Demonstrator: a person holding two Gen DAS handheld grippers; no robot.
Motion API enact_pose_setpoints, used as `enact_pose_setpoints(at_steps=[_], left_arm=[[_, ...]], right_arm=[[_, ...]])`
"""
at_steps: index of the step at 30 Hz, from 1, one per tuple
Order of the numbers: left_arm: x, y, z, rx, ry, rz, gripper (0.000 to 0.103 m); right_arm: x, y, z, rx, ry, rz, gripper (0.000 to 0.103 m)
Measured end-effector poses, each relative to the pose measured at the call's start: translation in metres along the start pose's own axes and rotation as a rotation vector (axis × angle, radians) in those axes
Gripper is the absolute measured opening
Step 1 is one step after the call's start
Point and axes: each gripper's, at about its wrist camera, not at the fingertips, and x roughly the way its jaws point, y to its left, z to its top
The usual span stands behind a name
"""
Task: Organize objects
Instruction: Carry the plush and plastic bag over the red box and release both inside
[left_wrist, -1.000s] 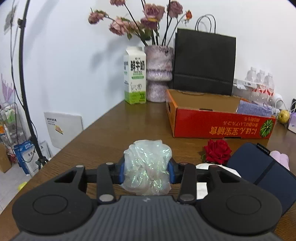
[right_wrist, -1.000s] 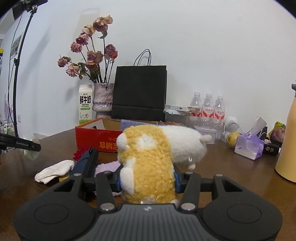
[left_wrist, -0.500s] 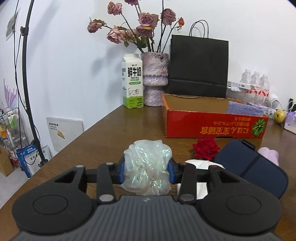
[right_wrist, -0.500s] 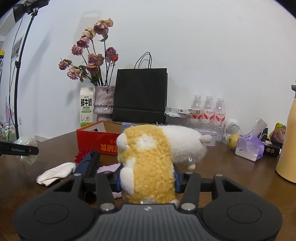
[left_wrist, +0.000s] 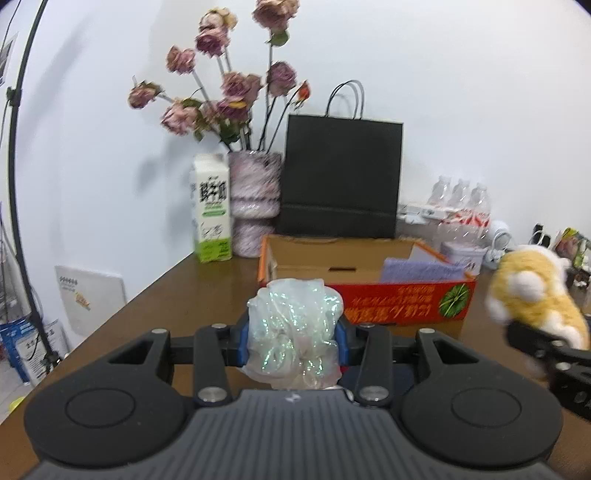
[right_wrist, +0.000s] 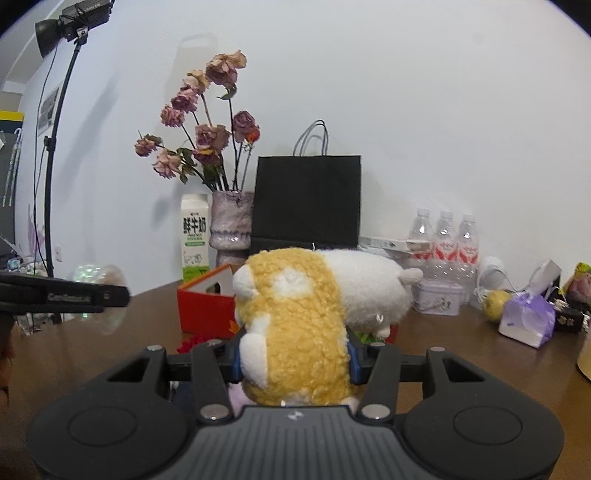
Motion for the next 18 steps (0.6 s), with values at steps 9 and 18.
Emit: enact_pose_setpoints(at_steps=[9, 18], left_arm=[[0.018, -0.017, 0.033, -0.038, -0.05, -0.036, 0.042], [0.047, -0.024, 0.057, -0.083, -0.05, -0.034, 0.042]], right_arm=[[0.033, 0.008, 0.031, 0.016, -0.038, 0.015, 0.047], [0.069, 0.006, 0.053, 0.036, -0.044, -0.002, 0.047]])
